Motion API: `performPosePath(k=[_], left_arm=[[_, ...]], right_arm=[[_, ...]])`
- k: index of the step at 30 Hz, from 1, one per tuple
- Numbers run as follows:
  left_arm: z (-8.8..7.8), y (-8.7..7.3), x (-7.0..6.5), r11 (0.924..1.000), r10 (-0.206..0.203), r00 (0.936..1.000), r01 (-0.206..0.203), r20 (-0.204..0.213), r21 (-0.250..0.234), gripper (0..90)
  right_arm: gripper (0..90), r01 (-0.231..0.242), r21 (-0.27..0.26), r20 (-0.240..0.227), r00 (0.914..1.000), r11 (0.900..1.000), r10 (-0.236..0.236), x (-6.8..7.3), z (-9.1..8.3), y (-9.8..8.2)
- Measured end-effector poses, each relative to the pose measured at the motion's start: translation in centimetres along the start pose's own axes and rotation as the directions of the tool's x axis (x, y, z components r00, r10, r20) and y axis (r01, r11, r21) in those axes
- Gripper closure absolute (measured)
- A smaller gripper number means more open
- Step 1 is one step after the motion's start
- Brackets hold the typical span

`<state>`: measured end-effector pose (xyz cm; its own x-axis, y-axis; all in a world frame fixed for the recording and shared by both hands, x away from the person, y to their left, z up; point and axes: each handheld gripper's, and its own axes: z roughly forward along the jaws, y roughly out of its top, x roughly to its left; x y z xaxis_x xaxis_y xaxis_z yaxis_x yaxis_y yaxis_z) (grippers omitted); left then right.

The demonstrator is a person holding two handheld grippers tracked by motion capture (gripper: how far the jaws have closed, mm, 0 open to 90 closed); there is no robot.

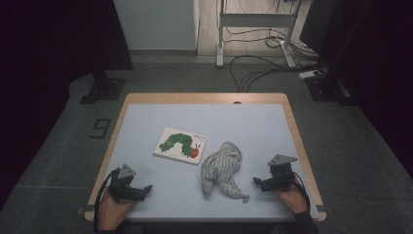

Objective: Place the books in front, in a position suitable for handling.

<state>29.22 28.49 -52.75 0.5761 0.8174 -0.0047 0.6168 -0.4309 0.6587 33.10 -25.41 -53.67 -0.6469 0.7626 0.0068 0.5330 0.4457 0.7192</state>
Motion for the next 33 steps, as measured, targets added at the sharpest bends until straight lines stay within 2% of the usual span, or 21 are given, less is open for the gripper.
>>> performPosePath(k=[11, 18, 30, 33], left_arm=[[0.0, 0.0, 0.0, 1.0000, 0.000, 1.0000, 0.000, 0.001, 0.000, 0.0], [0.0, 0.0, 0.0, 1.0000, -0.001, 1.0000, 0.001, 0.001, 0.000, 0.0], [0.0, 0.0, 0.0, 1.0000, 0.000, 1.0000, 0.000, 0.001, 0.000, 0.0], [0.0, 0.0, 0.0, 1.0000, 0.000, 1.0000, 0.000, 0.000, 0.000, 0.0]], right_arm=[[0.0, -0.005, 0.002, -0.013, 0.9999, 1.000, 0.005, -0.1, -0.1, 0.1], [0.0, 0.030, -0.015, -0.041, 0.9987, 0.999, -0.031, 0.1, -0.8, 0.5], [0.0, 0.058, -0.050, -0.095, 0.9935, 0.997, -0.063, 1.1, -1.3, 3.2], [0.0, 0.078, -0.058, -0.121, 0.9890, 0.995, -0.085, 1.9, -1.2, 4.5]])
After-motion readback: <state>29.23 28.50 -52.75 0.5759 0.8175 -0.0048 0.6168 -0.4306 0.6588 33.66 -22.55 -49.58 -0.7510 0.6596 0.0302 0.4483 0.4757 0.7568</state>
